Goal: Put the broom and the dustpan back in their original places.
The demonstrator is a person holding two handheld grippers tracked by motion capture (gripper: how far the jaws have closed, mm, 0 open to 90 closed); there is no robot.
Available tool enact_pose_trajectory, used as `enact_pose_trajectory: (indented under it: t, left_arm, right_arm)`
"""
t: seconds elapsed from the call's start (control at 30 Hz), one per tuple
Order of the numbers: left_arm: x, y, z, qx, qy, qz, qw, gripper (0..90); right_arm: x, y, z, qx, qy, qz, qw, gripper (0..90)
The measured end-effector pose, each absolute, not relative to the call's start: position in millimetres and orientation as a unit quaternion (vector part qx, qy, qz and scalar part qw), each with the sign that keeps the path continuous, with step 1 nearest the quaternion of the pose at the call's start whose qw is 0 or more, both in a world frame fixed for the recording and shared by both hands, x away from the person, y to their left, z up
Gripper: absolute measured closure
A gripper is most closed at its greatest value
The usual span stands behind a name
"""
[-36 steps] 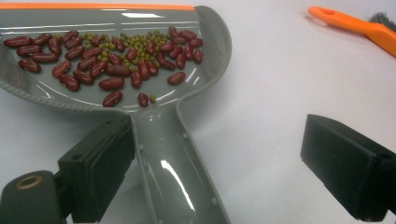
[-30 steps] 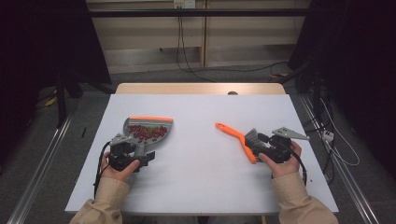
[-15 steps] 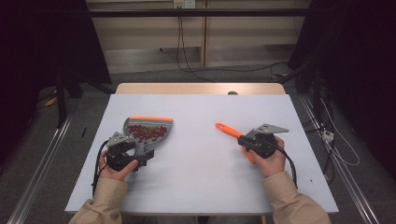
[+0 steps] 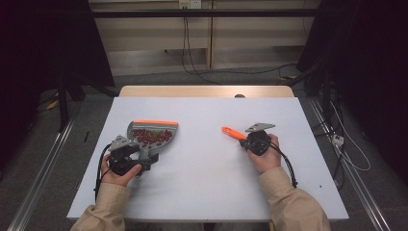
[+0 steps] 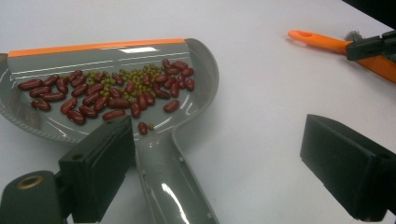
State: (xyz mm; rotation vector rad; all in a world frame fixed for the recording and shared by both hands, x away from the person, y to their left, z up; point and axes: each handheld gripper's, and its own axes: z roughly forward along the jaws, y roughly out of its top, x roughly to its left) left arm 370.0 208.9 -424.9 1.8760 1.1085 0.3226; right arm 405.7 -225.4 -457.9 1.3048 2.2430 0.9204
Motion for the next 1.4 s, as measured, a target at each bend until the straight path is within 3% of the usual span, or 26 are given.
enact_pose_trajectory:
  t: [0.23, 0.5, 0.7, 0.87, 0.97, 1.07, 1.13, 1.33, 1.4]
  left_arm:
    - [366.6, 206.6, -429.7, 0.771, 0.455, 0.130, 0.425, 10.8]
    - [356.0, 215.9, -431.3, 0.770, 0.463, 0.138, 0.417, 15.3]
    - [348.3, 228.2, -424.8, 0.753, 0.469, 0.139, 0.440, 47.7]
    - [350.3, 244.1, -423.7, 0.742, 0.501, 0.167, 0.412, 76.6]
    - [352.8, 245.0, -431.2, 0.748, 0.511, 0.156, 0.394, 82.6]
    - [352.6, 239.5, -432.1, 0.757, 0.497, 0.152, 0.396, 82.3]
    - [352.1, 238.0, -429.4, 0.753, 0.492, 0.165, 0.404, 76.7]
    - [351.0, 234.3, -422.7, 0.747, 0.453, 0.171, 0.455, 38.2]
    - [351.5, 233.2, -423.1, 0.748, 0.440, 0.167, 0.468, 28.3]
  right_arm:
    - [414.8, -227.3, -460.0, 0.478, 0.791, 0.318, 0.210, 90.0]
    - [407.6, -231.8, -451.5, 0.474, 0.777, 0.364, 0.198, 90.0]
    - [391.5, -238.5, -443.9, 0.472, 0.764, 0.398, 0.187, 90.0]
    - [377.5, -242.8, -438.3, 0.467, 0.759, 0.413, 0.190, 90.0]
    - [371.8, -246.0, -437.7, 0.465, 0.757, 0.417, 0.192, 90.0]
    - [366.8, -248.1, -437.3, 0.467, 0.753, 0.423, 0.189, 89.3]
    - [363.4, -249.0, -436.6, 0.467, 0.751, 0.428, 0.188, 85.5]
    - [352.0, -253.3, -436.3, 0.471, 0.735, 0.451, 0.187, 65.6]
    - [347.1, -254.5, -435.8, 0.472, 0.727, 0.461, 0.192, 52.6]
